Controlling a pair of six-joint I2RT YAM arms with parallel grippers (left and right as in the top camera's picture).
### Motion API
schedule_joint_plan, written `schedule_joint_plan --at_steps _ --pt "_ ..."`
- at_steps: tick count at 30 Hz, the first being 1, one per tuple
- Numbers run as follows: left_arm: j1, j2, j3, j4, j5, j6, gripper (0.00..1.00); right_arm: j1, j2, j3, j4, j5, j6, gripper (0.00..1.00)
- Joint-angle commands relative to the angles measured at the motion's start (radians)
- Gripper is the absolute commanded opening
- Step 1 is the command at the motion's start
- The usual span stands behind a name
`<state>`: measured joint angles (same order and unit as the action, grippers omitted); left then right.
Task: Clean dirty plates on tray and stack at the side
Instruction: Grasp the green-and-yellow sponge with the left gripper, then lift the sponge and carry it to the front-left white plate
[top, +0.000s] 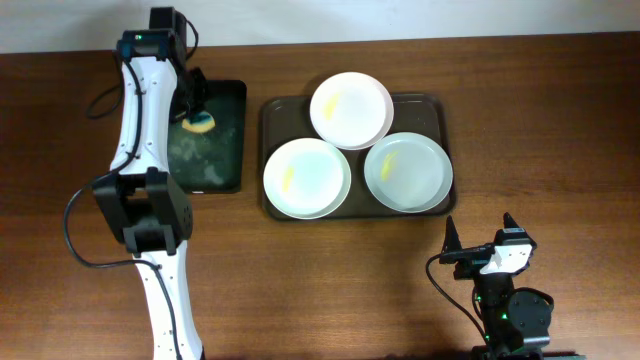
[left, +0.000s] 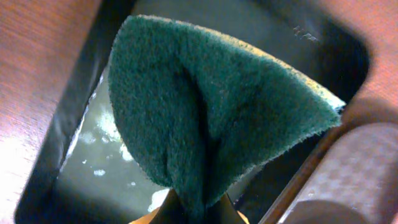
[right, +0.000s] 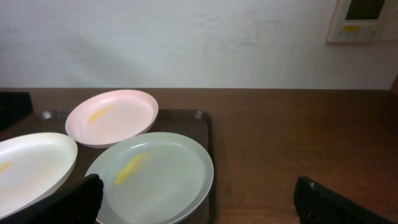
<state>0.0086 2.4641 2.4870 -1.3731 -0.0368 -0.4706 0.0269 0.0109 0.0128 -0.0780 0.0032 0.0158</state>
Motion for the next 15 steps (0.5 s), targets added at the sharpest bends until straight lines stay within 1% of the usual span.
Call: schedule_joint_plan --at_steps 1,4,7,9,11,15 --pt "-0.013 0.026 -0.070 0.045 -0.019 0.017 0.00 0.006 -0.005 -0.007 -0.004 0.009 0.003 0.98" --pt "-0.012 0.038 -0.081 0.033 -0.019 0.025 0.00 0.006 -0.005 -0.007 -0.004 0.009 0.003 0.98" --pt "-0.010 0.002 -0.016 -0.005 -0.019 0.062 0.00 0.006 -0.005 -0.007 -0.004 0.009 0.003 0.98" --pt "-0.013 -0.045 0.027 -0.053 -0.019 0.062 0.00 0.006 -0.005 -0.007 -0.004 0.009 0.003 0.98" --pt "-0.019 -0.071 0.029 -0.069 -0.021 0.061 0.00 0.006 -0.005 -0.007 -0.004 0.009 0.003 0.98" --pt "-0.056 -0.024 -0.027 -0.020 -0.047 0.061 0.00 0.006 -0.005 -0.007 -0.004 0.009 0.003 0.99"
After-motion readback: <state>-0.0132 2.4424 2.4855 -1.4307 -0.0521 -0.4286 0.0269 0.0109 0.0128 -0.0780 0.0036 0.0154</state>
